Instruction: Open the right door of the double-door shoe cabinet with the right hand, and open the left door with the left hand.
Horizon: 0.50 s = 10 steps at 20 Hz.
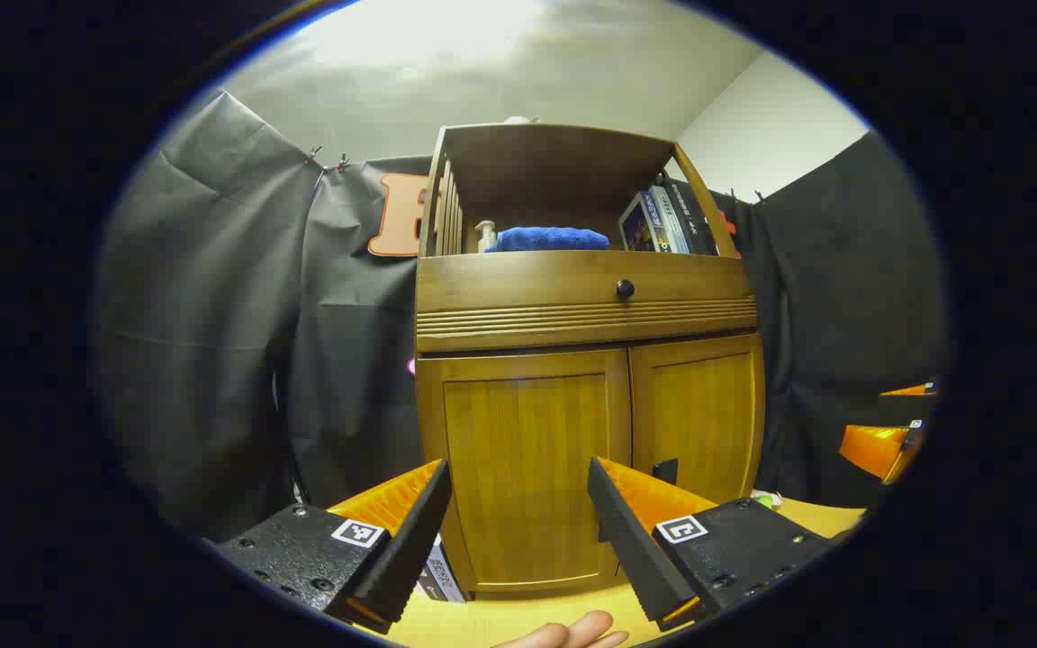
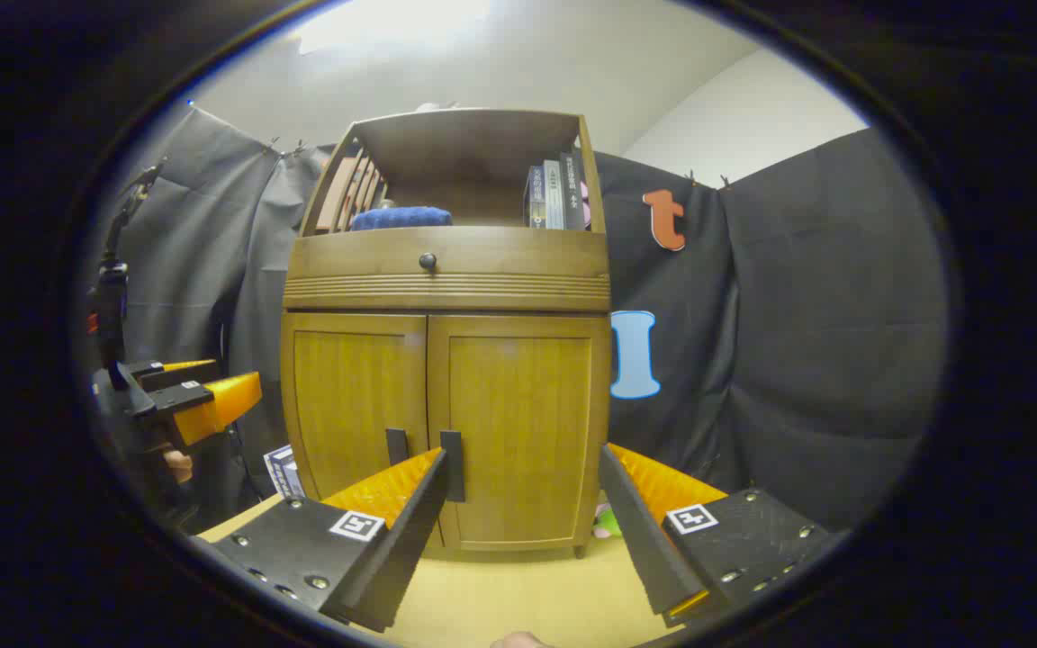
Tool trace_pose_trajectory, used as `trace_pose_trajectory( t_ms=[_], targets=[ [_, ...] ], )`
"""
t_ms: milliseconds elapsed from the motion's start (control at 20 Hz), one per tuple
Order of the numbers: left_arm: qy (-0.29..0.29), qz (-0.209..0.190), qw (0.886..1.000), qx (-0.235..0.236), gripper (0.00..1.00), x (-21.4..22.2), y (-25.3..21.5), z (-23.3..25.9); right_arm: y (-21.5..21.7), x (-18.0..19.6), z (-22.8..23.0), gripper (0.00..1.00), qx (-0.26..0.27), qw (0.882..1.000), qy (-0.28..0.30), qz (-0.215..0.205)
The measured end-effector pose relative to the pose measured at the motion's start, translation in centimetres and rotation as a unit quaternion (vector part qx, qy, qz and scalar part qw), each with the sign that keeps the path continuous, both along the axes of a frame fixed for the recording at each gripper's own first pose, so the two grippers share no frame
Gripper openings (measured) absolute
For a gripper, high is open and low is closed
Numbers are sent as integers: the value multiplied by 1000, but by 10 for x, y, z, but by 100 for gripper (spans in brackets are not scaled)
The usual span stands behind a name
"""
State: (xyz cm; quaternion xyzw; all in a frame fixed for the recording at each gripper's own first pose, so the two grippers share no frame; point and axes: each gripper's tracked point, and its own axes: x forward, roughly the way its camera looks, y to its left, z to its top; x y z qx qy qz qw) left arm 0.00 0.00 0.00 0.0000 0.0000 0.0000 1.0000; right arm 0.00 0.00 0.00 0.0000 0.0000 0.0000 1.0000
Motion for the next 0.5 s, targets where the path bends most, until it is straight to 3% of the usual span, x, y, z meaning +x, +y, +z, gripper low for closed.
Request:
trace_pose_trajectory(
  t_ms=[250,300,500],
  targets=[
    [-7,7,1000,0,94,-5,-1,1,-3,5,-2,98,-2,1000,-3,-4],
    [-6,3,1000,0,94,-3,-2,0,-2,7,-5,93,-2,1000,-1,-3],
    [-8,5,1000,3,94,-3,0,0,-3,16,-11,94,-3,1000,7,-4]
  ],
)
